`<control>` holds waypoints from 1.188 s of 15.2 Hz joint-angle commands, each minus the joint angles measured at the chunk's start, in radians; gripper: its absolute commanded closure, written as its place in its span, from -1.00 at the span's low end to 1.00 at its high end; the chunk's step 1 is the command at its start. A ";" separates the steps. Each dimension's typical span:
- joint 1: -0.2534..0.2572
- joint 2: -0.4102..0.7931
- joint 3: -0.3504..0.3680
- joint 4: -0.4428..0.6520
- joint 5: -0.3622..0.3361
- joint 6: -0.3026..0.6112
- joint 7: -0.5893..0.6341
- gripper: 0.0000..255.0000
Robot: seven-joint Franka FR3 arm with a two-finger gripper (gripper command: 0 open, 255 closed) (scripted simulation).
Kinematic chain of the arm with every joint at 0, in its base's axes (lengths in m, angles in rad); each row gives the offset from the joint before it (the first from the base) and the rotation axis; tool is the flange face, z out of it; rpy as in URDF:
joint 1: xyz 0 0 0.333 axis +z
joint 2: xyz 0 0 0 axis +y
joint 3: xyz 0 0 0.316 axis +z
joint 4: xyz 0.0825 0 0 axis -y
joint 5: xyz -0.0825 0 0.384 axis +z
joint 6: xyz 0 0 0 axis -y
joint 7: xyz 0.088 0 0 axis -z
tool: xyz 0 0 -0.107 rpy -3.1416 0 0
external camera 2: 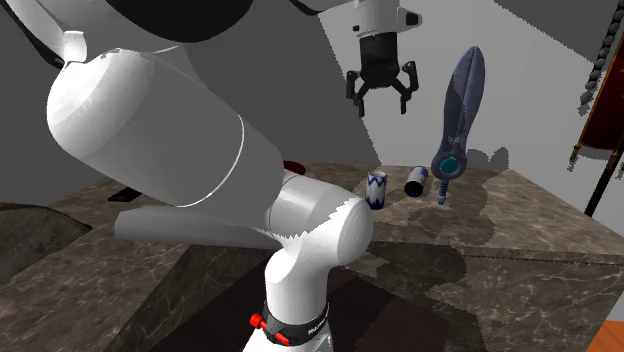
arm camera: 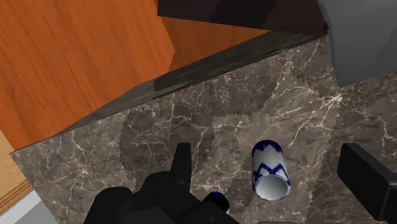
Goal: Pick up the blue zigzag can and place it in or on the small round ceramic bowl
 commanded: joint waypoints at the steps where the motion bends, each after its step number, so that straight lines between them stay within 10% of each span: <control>1: 0.000 0.000 0.000 0.000 0.000 0.000 0.000 -1.00; 18: 0.041 0.448 0.025 -0.132 0.026 0.643 0.024 -1.00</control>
